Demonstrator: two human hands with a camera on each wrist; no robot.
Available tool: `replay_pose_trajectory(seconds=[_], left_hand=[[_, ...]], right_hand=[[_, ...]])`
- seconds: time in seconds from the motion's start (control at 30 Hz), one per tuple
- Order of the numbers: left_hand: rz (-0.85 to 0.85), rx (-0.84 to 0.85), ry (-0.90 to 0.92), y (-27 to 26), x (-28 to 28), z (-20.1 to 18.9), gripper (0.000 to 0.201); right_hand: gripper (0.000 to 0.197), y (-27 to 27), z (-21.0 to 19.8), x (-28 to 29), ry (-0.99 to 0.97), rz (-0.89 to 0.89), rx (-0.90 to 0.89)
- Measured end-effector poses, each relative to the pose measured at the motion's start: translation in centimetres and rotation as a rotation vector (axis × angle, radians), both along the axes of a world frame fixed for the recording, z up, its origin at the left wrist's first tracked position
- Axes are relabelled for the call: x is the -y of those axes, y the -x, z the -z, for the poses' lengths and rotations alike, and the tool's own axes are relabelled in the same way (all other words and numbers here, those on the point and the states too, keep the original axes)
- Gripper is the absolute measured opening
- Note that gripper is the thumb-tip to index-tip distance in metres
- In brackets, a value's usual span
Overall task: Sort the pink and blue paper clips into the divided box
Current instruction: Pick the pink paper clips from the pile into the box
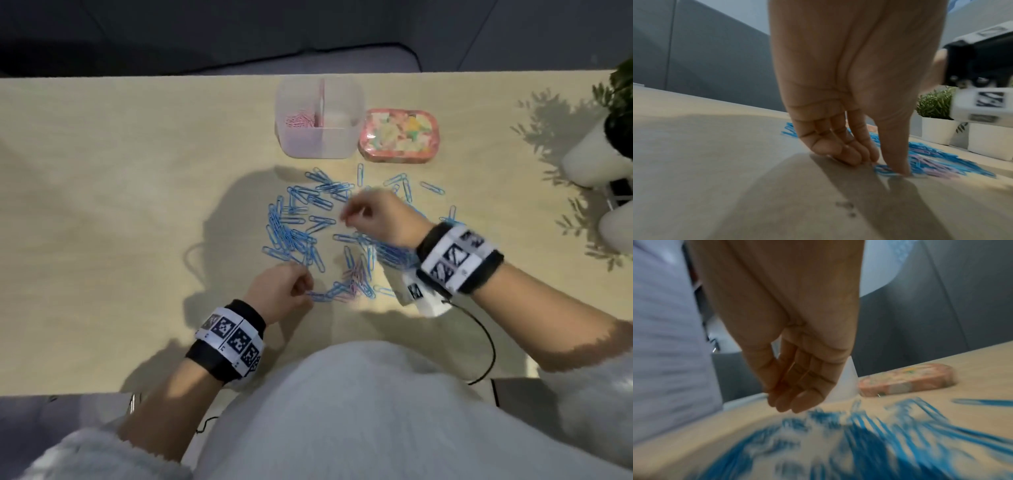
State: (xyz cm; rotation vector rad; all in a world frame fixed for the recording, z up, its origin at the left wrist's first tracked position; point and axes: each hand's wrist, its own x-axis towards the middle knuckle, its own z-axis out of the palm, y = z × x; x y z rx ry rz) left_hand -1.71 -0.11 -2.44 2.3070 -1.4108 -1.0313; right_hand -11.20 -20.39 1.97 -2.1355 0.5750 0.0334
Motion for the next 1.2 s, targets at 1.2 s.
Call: replay_pose_trajectory(seconds=[1.2], left_hand=[[0.045, 0.051, 0.162, 2.9, 1.1, 0.1, 0.014]], right_hand=[[0.009, 6.4, 3.4, -3.9, 0.178, 0.016, -0.125]])
